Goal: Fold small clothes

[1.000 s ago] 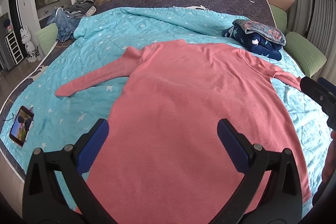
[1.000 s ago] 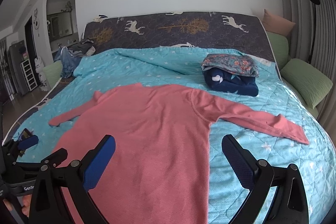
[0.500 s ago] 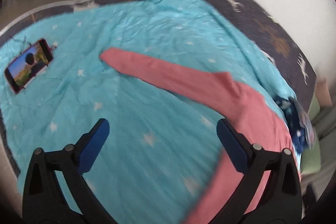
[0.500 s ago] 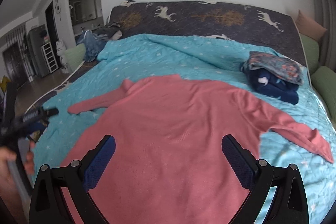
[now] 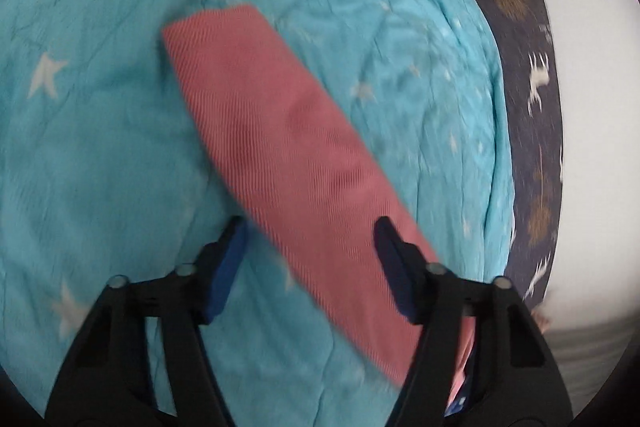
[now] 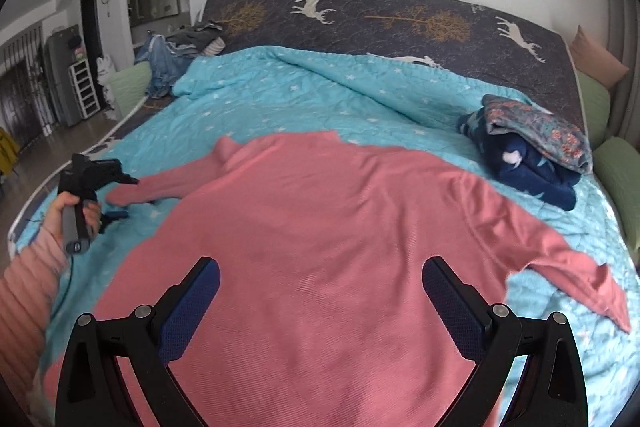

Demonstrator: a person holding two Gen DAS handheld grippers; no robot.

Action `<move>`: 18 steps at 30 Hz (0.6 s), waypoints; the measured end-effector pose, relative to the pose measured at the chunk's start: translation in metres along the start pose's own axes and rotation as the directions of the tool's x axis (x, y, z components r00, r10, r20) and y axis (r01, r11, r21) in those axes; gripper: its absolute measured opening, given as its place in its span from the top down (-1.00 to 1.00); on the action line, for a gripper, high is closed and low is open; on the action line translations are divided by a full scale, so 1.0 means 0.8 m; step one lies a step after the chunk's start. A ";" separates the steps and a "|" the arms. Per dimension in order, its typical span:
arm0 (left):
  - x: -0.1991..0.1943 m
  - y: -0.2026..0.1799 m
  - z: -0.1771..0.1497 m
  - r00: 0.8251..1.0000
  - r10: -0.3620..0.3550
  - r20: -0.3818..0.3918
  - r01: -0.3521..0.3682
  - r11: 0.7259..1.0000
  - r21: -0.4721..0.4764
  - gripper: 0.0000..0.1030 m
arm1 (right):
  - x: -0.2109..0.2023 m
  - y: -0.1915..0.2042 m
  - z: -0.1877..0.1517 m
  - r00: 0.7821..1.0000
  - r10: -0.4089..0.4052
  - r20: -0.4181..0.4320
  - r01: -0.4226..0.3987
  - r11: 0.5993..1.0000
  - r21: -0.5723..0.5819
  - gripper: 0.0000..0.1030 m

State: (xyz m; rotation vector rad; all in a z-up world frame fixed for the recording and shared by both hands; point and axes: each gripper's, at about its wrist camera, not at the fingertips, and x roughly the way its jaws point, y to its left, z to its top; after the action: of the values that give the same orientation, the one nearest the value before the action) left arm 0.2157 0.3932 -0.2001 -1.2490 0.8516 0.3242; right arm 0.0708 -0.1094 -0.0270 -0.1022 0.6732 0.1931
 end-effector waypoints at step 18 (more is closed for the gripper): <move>-0.072 -0.324 -0.269 0.966 -0.238 -0.096 0.216 0.552 0.805 0.93 | 0.004 -0.078 0.002 0.999 -0.022 0.032 0.016 0.984 0.179 -1.00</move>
State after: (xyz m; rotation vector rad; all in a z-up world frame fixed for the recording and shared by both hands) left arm 0.2615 0.1247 0.0068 -0.4512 0.6679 -0.2711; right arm 0.0873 -0.1693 -0.0255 0.0668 0.6529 0.1149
